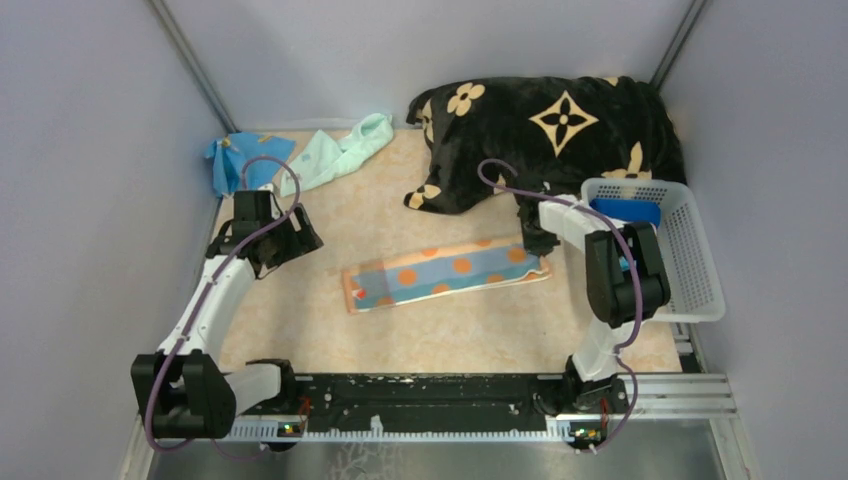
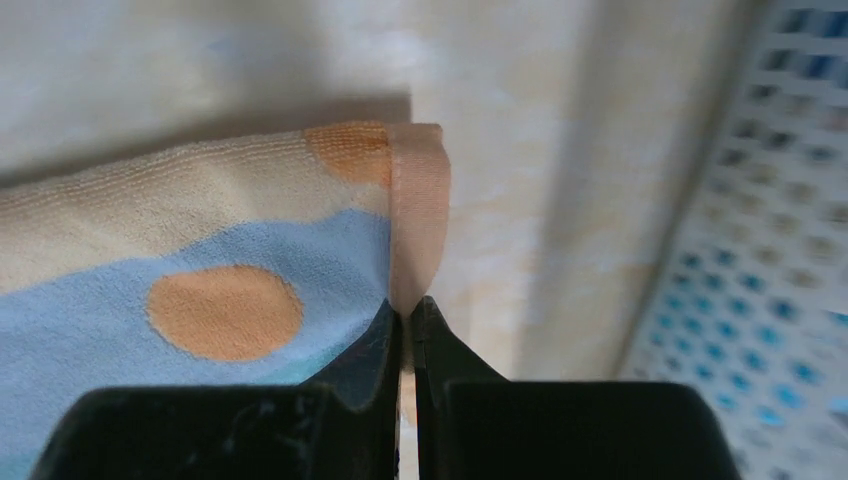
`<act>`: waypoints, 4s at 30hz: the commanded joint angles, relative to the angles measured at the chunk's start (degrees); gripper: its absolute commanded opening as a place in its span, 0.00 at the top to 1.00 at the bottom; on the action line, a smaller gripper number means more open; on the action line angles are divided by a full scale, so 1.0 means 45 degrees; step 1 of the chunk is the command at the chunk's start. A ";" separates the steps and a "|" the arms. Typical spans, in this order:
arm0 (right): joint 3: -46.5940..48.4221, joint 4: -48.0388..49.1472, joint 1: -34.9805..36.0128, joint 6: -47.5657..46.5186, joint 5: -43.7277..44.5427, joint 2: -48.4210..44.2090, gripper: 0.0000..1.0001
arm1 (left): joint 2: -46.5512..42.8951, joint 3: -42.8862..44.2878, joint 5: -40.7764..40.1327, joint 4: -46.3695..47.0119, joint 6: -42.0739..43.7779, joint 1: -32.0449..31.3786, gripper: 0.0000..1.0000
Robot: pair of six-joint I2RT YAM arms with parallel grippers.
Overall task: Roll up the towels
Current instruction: Fold the towel at the center of the board.
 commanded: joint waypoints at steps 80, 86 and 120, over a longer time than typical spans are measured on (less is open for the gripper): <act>0.8346 -0.1017 0.8444 0.3508 -0.4978 0.4771 0.98 | 0.4174 -0.4139 0.4343 0.6511 -0.5274 -0.3985 0.84; 0.8022 -0.0396 0.8435 0.3769 -0.5014 0.4825 0.86 | 0.4006 -0.4157 0.4131 0.6290 -0.5264 -0.3997 0.81; -0.5764 1.3754 0.1195 0.6371 -1.1417 -0.3218 0.45 | 0.3592 -0.1328 0.3849 0.5758 -0.6033 -0.6280 0.59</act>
